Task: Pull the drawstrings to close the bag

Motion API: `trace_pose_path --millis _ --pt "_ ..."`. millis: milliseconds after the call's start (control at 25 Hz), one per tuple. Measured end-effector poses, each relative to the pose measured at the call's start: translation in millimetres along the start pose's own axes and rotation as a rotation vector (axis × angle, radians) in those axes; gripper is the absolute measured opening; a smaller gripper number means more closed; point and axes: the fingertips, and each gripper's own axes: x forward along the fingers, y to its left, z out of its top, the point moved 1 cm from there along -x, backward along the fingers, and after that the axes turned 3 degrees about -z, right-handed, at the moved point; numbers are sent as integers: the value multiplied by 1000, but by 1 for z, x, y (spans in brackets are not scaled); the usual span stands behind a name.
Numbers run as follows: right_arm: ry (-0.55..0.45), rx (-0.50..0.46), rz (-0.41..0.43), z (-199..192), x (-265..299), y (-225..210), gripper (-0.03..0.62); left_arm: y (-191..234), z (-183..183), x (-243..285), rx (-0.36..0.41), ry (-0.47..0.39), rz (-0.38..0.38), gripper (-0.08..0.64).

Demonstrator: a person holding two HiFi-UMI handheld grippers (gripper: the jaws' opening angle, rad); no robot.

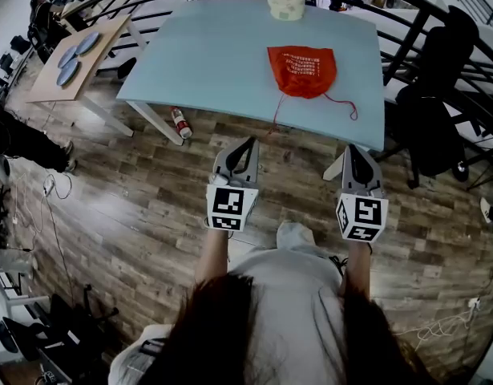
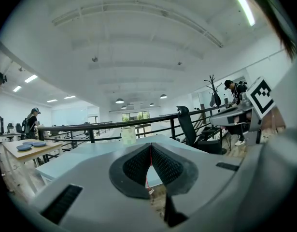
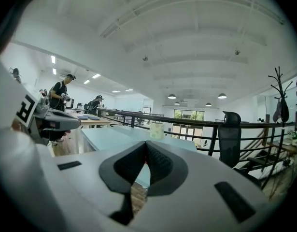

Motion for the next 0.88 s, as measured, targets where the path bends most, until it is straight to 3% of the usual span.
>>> trace_pose_path --millis 880 --pt "-3 -13 0 2 -28 24 26 -2 -2 -36 8 -8 -17 18"
